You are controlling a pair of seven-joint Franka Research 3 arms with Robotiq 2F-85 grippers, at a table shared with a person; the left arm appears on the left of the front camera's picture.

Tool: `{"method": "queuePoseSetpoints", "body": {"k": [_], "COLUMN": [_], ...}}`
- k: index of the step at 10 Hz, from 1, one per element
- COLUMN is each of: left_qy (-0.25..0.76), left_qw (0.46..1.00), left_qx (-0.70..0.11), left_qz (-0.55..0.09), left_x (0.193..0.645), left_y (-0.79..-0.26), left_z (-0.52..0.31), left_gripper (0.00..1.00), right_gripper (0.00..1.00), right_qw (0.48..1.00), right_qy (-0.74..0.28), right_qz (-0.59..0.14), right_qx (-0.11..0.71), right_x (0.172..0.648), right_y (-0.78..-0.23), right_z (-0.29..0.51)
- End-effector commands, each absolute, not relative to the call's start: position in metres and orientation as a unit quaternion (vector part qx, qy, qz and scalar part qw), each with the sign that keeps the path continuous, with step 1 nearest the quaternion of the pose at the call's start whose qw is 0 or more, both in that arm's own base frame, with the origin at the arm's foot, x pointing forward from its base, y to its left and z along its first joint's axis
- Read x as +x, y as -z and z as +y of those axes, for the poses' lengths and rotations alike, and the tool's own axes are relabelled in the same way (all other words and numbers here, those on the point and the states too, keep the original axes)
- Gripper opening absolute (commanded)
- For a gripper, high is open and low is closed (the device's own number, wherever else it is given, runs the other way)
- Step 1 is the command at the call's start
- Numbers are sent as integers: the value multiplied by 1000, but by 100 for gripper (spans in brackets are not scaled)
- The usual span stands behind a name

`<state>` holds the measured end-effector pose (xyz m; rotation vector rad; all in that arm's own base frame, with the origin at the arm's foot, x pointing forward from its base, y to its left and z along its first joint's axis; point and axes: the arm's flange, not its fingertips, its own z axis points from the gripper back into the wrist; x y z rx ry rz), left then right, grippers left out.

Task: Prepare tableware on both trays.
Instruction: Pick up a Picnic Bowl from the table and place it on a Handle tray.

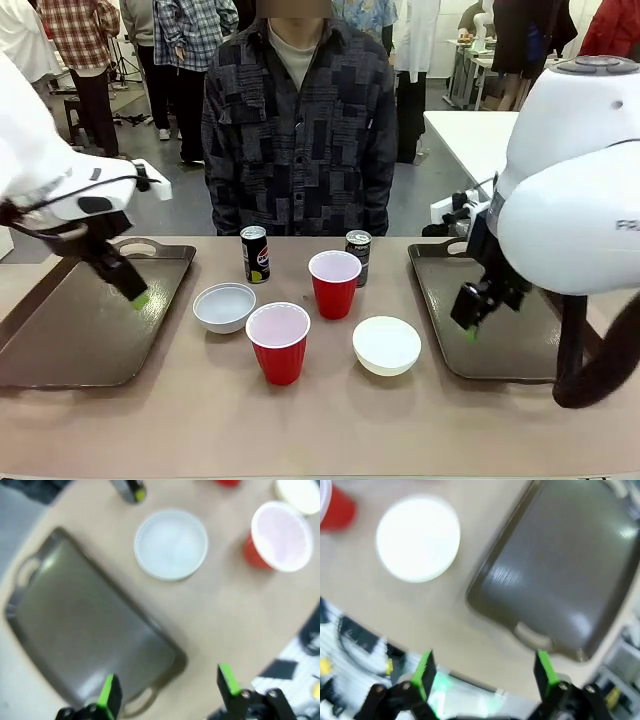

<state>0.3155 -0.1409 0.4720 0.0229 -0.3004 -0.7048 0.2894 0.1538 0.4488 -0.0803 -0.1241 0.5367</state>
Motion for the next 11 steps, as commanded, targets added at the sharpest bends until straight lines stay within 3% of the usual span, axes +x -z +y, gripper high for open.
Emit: {"method": "queuePoseSetpoints", "body": {"k": [1, 2, 3, 6, 7, 9, 11], "left_qy": [302, 279, 327, 312, 295, 264, 224], "left_qw": [941, 943, 935, 939, 944, 936, 914], "left_qx": [56, 73, 29, 42, -30, -153, -301], "left_qz": [-139, -164, -136, -139, -141, -178, -153], "left_x": [211, 213, 303, 294, 308, 320, 350], "left_y": [-411, -409, -484, -493, -500, -508, -497], "left_z": [-94, -97, -131, -128, -104, -43, 10], "left_gripper": [100, 100, 100, 100, 100, 100, 100], "right_gripper": [100, 100, 100, 100, 100, 100, 100], "right_qw": [973, 968, 967, 968, 976, 975, 942], "right_qy": [-221, -226, -251, -243, -216, -149, -75], "right_qz": [-58, -76, -39, -40, -23, -55, -97], "right_qx": [-13, -74, -32, -40, 8, 157, 313], "right_x": [173, 188, 274, 269, 277, 269, 264], "right_y": [-365, -360, -455, -461, -461, -471, -466], "right_z": [91, 87, 152, 147, 123, 43, -33]}}
